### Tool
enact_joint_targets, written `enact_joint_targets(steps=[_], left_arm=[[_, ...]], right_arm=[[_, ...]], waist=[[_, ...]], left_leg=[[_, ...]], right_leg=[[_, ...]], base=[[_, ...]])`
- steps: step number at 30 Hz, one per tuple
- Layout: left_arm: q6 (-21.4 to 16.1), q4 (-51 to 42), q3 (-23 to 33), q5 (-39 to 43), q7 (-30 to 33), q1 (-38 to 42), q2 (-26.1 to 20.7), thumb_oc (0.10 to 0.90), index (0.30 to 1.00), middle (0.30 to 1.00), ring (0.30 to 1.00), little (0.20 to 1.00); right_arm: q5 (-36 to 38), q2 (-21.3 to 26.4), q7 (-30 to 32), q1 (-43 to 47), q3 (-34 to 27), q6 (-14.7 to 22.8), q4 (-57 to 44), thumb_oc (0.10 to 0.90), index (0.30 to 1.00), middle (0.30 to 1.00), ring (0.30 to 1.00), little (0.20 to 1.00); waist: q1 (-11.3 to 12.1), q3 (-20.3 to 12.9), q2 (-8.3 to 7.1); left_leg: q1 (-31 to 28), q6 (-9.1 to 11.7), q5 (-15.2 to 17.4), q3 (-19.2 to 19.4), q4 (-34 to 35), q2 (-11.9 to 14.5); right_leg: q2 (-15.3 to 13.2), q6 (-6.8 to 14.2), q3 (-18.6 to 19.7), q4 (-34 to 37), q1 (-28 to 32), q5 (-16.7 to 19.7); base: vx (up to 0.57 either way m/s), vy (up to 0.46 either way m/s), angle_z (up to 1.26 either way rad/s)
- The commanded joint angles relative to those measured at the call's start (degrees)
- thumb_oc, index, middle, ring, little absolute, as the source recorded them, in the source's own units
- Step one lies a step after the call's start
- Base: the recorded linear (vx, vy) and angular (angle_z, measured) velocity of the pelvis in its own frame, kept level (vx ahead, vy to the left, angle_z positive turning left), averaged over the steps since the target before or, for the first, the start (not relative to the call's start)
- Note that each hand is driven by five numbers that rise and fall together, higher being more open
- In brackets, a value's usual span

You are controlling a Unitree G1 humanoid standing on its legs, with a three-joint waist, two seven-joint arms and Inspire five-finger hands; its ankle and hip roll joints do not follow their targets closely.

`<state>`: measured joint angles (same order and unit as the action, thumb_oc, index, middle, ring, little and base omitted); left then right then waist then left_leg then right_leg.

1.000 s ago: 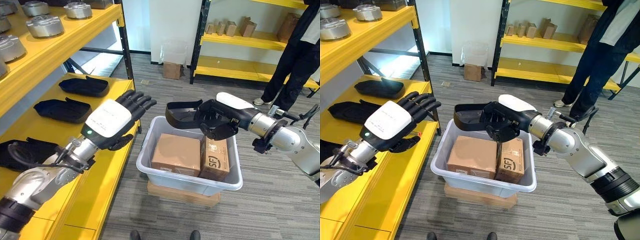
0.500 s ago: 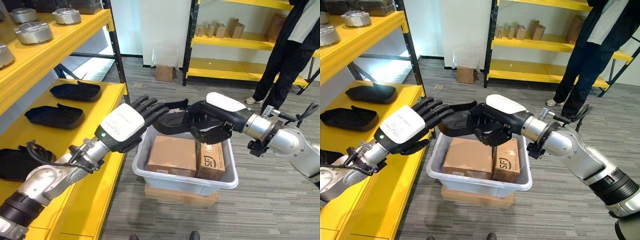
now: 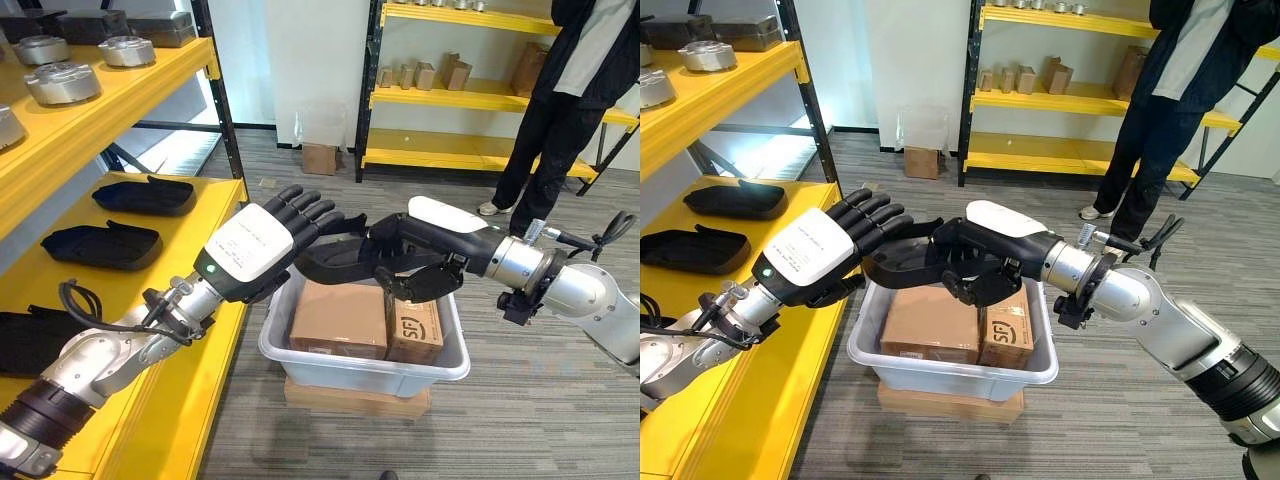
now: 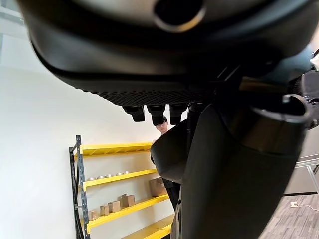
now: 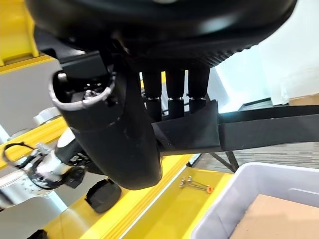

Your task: Move parts from the plastic box to the shelf.

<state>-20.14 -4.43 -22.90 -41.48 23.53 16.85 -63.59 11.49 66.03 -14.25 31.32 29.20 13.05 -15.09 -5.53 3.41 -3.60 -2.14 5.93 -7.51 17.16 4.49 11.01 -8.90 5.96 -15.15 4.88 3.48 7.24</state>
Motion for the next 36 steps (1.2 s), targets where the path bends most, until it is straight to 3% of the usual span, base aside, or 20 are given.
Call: enact_joint_targets(steps=[1, 10, 32, 33, 34, 35, 36], left_arm=[[1.1, 1.0, -0.2, 0.4, 4.8, 8.3, 1.6, 0.9, 1.0, 1.0, 1.0, 1.0], [0.5, 2.8, -3.9, 0.8, 3.6, 9.5, 3.9, 0.9, 1.0, 1.0, 1.0, 1.0], [-0.6, 6.1, -11.2, 4.4, -0.1, 11.5, 15.2, 0.9, 1.0, 1.0, 1.0, 1.0], [-0.7, 6.2, -11.5, 4.6, -0.2, 11.8, 15.6, 0.841, 0.918, 0.918, 0.918, 0.918], [-0.8, 6.4, -11.9, 5.0, -0.5, 11.9, 16.1, 0.594, 0.572, 0.572, 0.572, 0.572], [-0.8, 6.4, -12.3, 5.1, -0.6, 12.1, 16.4, 0.524, 0.473, 0.473, 0.473, 0.473], [-0.9, 6.7, -12.9, 5.6, -0.9, 12.4, 16.8, 0.4, 0.3, 0.3, 0.3, 0.3]], right_arm=[[6.7, 1.6, 3.6, 5.4, -1.5, 5.5, -5.2, 0.4, 0.3, 0.3, 0.3, 0.3], [8.7, 2.5, 3.6, 4.9, -2.4, 6.2, -7.8, 0.4, 0.3, 0.3, 0.3, 0.3], [10.1, 1.1, 4.6, 5.4, -2.4, 6.8, -9.7, 0.4, 0.3, 0.3, 0.3, 0.3], [10.2, 1.2, 4.6, 5.6, -2.3, 6.8, -9.8, 0.4, 0.3, 0.3, 0.3, 0.3], [10.2, 1.1, 4.7, 5.7, -2.2, 6.8, -9.8, 0.4, 0.3, 0.3, 0.3, 0.3], [10.4, 1.1, 4.7, 5.8, -2.2, 6.9, -9.9, 0.4, 0.3, 0.3, 0.3, 0.3], [10.6, 1.1, 4.9, 6.0, -2.1, 6.9, -9.9, 0.4, 0.3, 0.3, 0.3, 0.3]], waist=[[0.3, -3.8, -0.43], [-0.3, -3.6, -0.53], [-1.8, -3.3, -0.74], [-1.8, -3.3, -0.75], [-1.9, -3.3, -0.78], [-2.0, -3.3, -0.78], [-2.0, -3.2, -0.8]], left_leg=[[-2.5, 4.3, 1.2, 1.7, 0.5, 6.2], [-2.5, 4.4, 1.1, 2.0, 0.5, 6.5], [-2.6, 4.1, 1.2, 2.8, 0.5, 6.4], [-2.6, 4.1, 1.2, 2.9, 0.5, 6.4], [-2.6, 4.1, 1.2, 2.9, 0.5, 6.4], [-2.6, 4.0, 1.2, 2.9, 0.5, 6.4], [-2.7, 4.0, 1.3, 2.9, 0.5, 6.4]], right_leg=[[-3.9, 5.7, -0.8, -2.7, 3.0, -3.5], [-3.6, 5.7, -0.5, -2.5, 2.7, -3.5], [-3.5, 5.4, 0.6, -2.1, 2.3, -3.1], [-3.5, 5.4, 0.6, -2.1, 2.3, -3.1], [-3.5, 5.4, 0.6, -2.1, 2.3, -3.2], [-3.5, 5.4, 0.6, -2.1, 2.2, -3.2], [-3.5, 5.4, 0.8, -2.1, 2.2, -3.2]], base=[[0.0, 0.0, 0.0], [0.0, 0.0, -0.02], [0.0, 0.001, -0.01], [0.0, 0.0, 0.0], [0.0, 0.0, 0.0], [0.0, 0.0, 0.0], [0.0, 0.0, 0.0]])
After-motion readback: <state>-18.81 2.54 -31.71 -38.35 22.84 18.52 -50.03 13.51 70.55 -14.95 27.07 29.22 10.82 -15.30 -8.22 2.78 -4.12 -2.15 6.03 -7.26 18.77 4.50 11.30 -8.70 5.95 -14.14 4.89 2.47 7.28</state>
